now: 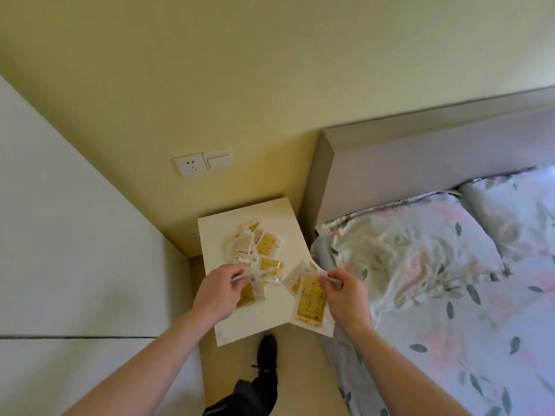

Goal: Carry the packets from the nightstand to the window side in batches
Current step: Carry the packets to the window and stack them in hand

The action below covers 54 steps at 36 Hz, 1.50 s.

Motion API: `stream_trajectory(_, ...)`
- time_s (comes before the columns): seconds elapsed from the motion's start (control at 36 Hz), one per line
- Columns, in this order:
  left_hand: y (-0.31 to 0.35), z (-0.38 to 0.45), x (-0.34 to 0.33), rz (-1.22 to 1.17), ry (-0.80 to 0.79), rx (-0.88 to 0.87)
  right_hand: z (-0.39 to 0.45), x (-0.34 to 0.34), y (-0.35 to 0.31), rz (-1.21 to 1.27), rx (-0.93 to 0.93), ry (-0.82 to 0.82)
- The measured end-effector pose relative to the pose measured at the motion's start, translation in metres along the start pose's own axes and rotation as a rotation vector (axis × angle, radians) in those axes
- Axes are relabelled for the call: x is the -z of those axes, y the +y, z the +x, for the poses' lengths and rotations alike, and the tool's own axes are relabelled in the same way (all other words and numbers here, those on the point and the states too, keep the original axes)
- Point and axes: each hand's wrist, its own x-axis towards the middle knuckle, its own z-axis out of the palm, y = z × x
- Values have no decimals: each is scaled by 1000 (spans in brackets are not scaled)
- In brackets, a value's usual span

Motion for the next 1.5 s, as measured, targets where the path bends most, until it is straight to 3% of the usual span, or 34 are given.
stream_trajectory(0.28, 87, -71, -53, 102, -99, -249, -120, 90, 73, 267, -136, 215)
stream_trajectory(0.47, 163, -166, -112, 184, -135, -491, -231, 186, 153, 222, -132, 404)
stream_trajectory(1.0, 397, -438, -339, 175, -608, -960, -567, 395, 360, 330, -307, 1136)
stream_trajectory(1.25, 468, -572, -466, 130, -749, -1121, -693, 480, 469, 364, -422, 1304)
stream_trajectory(1.5, 526, -713, -589, 96, -878, -1107, -810, 564, 574, 354, -471, 1324)
